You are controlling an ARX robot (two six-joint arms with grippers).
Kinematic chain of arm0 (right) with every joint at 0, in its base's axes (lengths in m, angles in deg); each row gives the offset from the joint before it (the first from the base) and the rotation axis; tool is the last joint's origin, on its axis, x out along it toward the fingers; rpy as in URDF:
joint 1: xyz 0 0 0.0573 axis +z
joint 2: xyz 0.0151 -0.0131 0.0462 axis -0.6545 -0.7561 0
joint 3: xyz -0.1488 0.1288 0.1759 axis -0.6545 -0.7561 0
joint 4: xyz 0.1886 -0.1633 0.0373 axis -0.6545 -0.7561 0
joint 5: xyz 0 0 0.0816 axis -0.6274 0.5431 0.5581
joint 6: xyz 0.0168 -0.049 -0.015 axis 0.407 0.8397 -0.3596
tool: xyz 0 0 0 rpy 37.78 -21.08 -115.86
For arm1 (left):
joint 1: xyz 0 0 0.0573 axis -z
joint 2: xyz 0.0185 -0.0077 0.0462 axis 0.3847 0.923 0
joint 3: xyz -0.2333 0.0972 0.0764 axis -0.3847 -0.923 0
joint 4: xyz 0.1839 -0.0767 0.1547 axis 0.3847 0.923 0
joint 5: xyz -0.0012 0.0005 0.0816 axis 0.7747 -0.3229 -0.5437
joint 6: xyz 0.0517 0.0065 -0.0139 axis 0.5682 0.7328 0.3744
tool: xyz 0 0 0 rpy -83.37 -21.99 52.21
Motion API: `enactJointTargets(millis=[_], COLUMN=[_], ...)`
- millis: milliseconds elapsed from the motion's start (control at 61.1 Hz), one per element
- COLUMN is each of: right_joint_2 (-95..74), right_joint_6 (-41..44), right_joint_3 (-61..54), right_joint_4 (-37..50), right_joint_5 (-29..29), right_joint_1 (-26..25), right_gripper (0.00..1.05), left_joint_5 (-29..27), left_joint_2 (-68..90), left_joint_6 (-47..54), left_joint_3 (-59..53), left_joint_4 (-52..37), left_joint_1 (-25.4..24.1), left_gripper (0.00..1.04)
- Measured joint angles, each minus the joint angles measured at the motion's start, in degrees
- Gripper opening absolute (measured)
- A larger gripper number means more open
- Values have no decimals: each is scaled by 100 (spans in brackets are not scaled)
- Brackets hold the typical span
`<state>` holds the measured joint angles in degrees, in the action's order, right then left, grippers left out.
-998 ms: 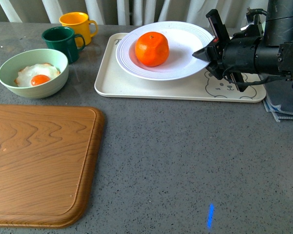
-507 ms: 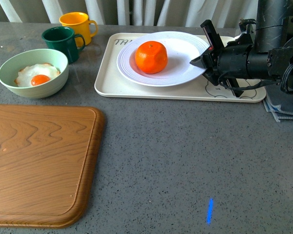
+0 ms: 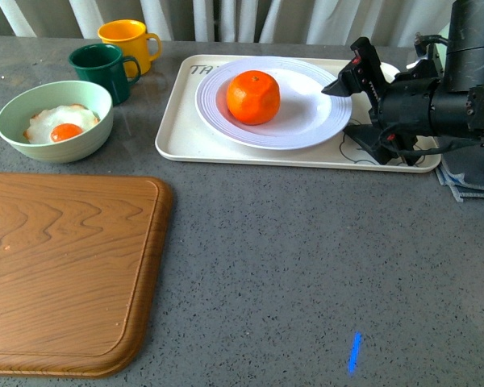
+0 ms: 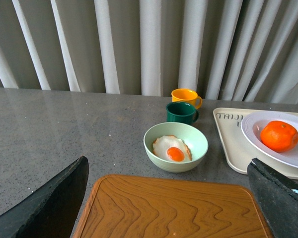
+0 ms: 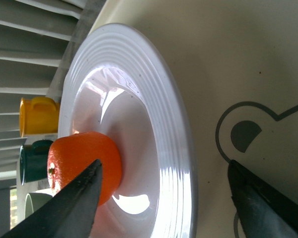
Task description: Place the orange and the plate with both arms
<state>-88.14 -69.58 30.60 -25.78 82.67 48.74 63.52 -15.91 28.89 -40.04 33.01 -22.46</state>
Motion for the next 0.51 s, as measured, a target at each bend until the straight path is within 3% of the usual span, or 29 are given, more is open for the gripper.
enactJointTargets(millis=[115, 164, 507], right_joint_2=[417, 605, 2756], right_joint_6=[168, 232, 1530], right_joint_3=[-396, -566, -2092], right_joint_4=[94, 155, 227], right_joint_5=[37, 74, 151], right_joint_1=[-11, -11, -2], right_gripper=[94, 97, 96], left_joint_5=[0, 0, 0], left_joint_2=[0, 0, 0], left_joint_6=[0, 0, 0], left_joint_3=[0, 0, 0], left_joint_4=[0, 0, 0], left_joint_1=[0, 0, 0], left_gripper=[96, 96, 96])
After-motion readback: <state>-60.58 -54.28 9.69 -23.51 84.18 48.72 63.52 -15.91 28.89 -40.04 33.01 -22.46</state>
